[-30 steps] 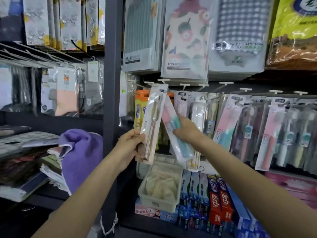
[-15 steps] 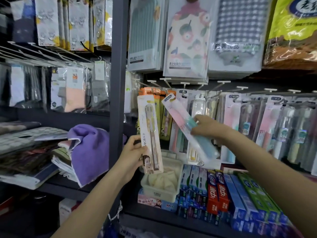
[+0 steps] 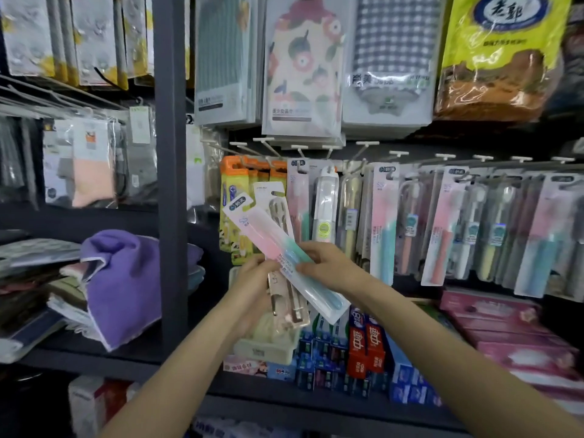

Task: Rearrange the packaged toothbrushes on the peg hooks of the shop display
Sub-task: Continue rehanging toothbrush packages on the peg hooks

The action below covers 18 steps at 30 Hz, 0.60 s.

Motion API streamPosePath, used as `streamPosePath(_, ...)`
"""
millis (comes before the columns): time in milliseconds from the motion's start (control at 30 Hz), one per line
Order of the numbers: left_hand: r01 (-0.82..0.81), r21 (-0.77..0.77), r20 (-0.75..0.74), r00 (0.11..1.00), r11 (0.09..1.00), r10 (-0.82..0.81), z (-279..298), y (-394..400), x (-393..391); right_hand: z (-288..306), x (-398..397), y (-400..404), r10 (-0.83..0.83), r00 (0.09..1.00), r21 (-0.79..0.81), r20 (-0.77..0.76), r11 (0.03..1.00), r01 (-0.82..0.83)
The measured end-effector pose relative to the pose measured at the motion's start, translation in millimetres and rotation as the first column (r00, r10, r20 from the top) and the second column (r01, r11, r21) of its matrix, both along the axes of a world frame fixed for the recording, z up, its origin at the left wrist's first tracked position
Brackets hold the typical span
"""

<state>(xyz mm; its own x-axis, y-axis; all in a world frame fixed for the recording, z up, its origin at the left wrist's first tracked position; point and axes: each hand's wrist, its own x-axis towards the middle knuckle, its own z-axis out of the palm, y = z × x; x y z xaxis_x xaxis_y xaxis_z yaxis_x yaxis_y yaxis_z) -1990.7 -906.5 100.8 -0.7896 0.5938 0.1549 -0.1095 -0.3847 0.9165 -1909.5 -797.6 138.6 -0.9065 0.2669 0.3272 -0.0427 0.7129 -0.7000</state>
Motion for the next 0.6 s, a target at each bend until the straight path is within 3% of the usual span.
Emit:
streamPosePath(200, -0.032, -0.052, -0.088, 0.996, 0.998, 0.028, 8.7, 14.5, 8.5, -0.7, 9.2, 19.4, 0.011, 0.994, -0.143, -0.112, 0.989, -0.027)
streamPosePath(367, -0.089, -0.105, -0.249, 0.967, 0.991, 0.061, 15.5, 37.6, 22.1, -0.1, 32.9, 56.3, -0.007, 0.962, -0.042, -0.271, 0.999, -0.004)
streamPosePath(500, -0.158, -0.125, -0.365, 0.925, 0.98, 0.103, 19.3, 61.6, 32.6, -6.6, 71.7, 108.3, -0.202, 0.906, -0.013, -0.371, 0.977, 0.212)
streamPosePath(600, -0.147, -0.189, -0.443, 0.895, 0.971, 0.049, 18.2, 82.5, 42.7, -9.7, 101.7, 150.7, -0.46, 0.775, -0.05, -0.434, 0.871, 0.489)
